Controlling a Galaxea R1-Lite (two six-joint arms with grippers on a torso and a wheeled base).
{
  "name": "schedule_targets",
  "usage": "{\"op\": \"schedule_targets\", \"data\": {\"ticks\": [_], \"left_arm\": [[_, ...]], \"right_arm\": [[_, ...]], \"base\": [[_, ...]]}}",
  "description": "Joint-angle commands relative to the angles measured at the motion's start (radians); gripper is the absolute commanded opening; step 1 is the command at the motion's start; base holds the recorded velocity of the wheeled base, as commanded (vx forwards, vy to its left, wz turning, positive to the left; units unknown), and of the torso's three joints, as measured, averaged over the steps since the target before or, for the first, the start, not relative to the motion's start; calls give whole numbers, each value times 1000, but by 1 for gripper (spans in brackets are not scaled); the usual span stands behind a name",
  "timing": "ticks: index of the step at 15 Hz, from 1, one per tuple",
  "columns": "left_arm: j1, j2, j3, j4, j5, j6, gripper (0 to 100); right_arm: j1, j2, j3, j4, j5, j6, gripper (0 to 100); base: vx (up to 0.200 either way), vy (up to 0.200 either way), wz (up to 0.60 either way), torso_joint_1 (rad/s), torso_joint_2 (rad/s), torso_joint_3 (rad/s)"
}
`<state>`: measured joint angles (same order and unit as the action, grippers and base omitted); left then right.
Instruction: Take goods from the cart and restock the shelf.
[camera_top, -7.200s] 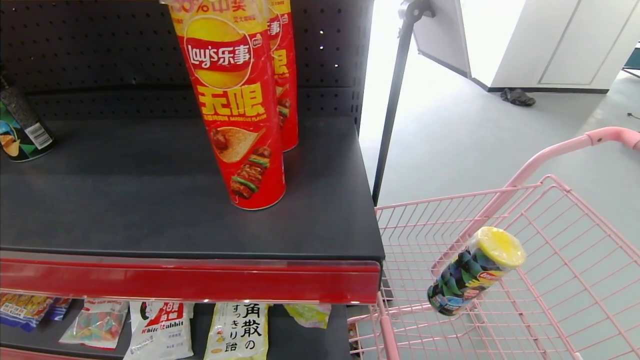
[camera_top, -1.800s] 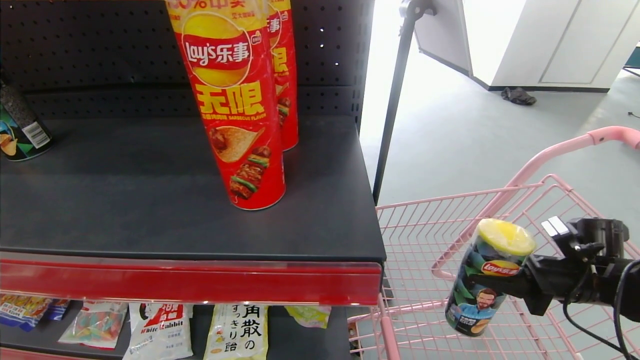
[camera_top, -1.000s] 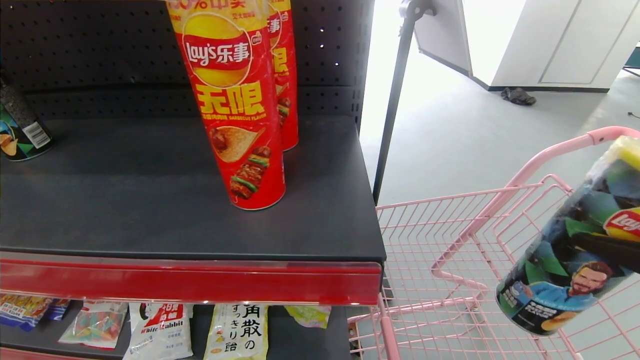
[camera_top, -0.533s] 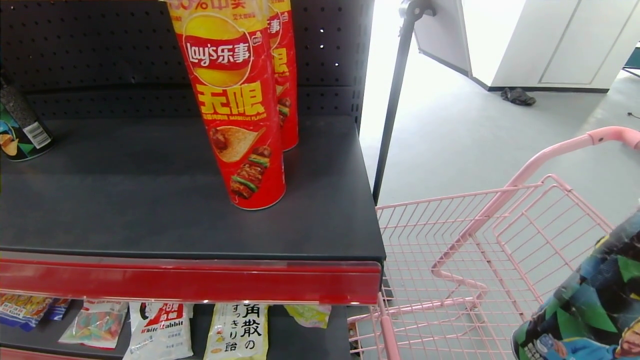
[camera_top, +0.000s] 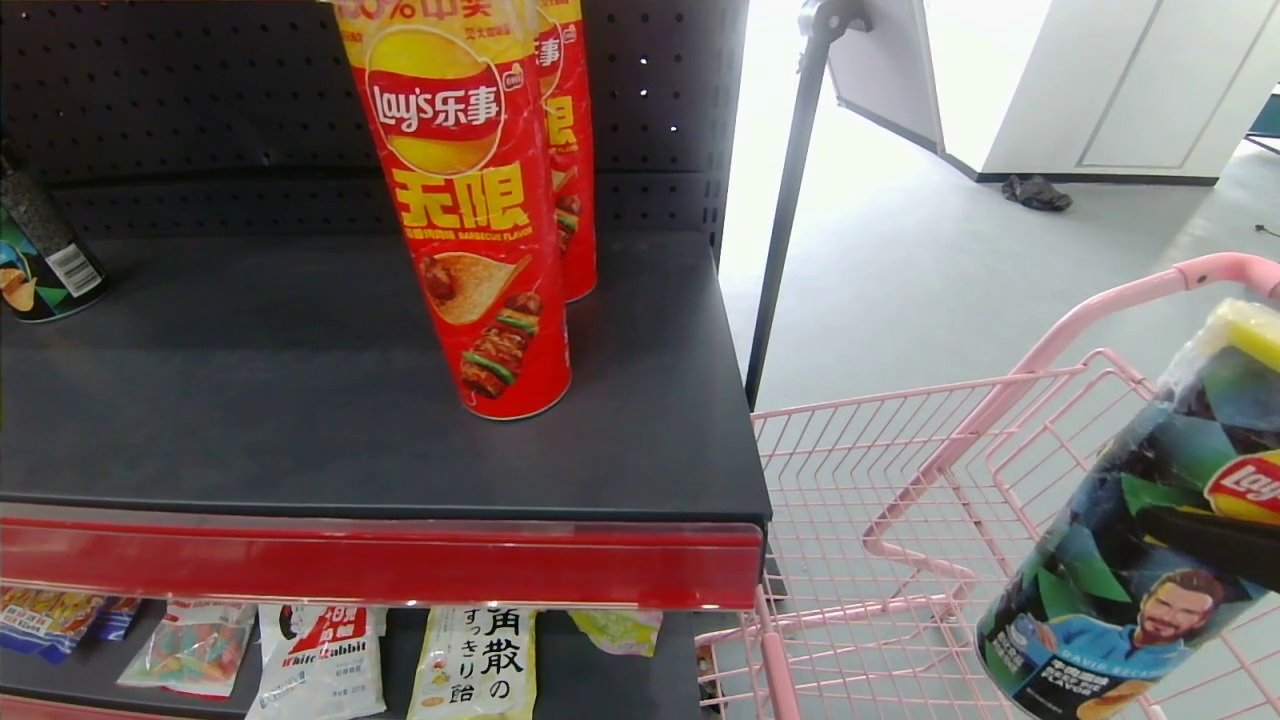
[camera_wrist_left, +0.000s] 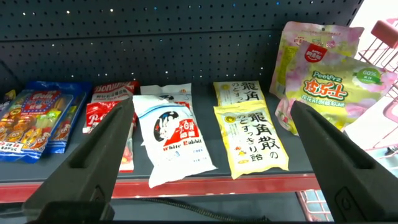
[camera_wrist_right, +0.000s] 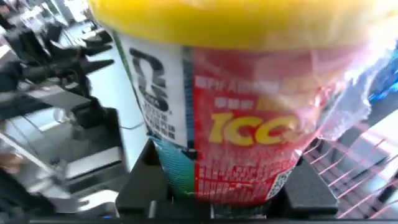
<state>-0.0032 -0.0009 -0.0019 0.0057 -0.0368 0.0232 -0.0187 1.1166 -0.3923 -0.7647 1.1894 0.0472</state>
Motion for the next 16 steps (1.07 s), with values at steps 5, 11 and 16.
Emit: {"op": "schedule_targets", "data": {"ticks": [5,11,16], "left_arm": [[0,1,-1,0,0,-2,100],[0,1,0,0,0,0,100],[0,1,-1,0,0,0,100]], "right_arm": [[16,75,-91,-1,1,-15,0],[22,83,-63,-1,-11,-50,0],[94,134,-39,-1,-136,-188,0]], "base": [[0,0,0,0,0,0],[0,0,0,0,0,0],[0,0,0,0,0,0]]}}
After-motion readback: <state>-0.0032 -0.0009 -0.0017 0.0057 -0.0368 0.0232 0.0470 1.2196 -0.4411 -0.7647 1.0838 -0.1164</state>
